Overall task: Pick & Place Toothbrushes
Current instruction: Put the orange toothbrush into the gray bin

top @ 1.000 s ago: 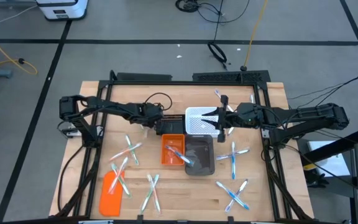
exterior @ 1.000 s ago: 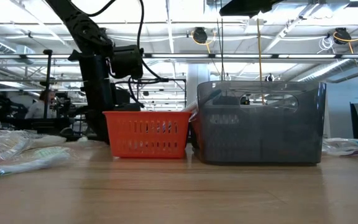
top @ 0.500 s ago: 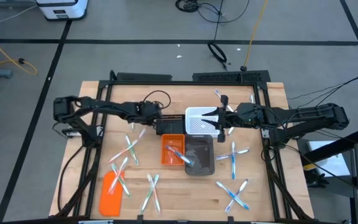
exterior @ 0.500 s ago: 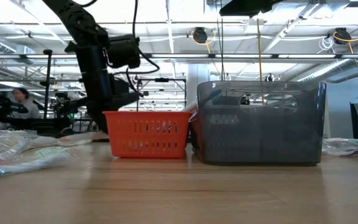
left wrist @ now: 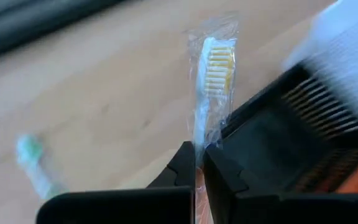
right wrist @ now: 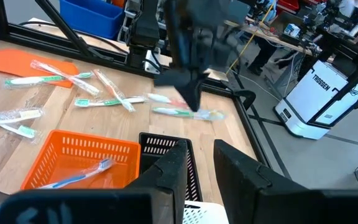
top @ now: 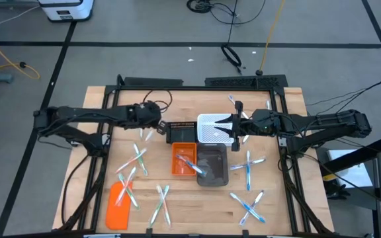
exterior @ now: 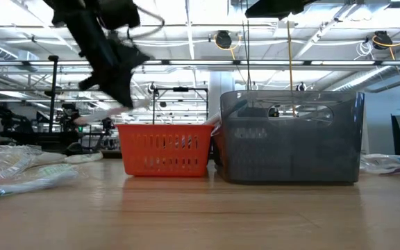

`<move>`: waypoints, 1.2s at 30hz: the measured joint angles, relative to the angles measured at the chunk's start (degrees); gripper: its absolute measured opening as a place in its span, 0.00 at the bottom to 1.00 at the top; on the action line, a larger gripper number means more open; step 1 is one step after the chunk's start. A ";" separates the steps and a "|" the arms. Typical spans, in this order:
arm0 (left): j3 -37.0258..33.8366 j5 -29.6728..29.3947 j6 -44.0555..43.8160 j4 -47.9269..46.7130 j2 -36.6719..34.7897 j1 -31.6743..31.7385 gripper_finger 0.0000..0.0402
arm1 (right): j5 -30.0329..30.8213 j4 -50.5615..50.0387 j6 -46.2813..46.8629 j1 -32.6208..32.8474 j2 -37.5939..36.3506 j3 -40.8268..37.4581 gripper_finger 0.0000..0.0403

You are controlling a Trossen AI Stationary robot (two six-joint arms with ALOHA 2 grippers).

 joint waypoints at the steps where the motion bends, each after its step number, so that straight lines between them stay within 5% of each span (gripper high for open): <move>1: 0.00 -0.24 1.74 1.42 -0.95 -0.70 0.02 | -0.02 -0.02 0.00 0.00 0.00 0.00 0.19; 15: 0.00 3.77 24.49 32.35 -1.95 -11.60 0.02 | -0.22 0.04 1.81 0.02 0.00 0.00 0.19; 36: 0.02 5.93 40.26 63.44 8.35 -17.15 0.01 | -6.23 10.04 5.98 -1.25 5.37 -0.02 0.19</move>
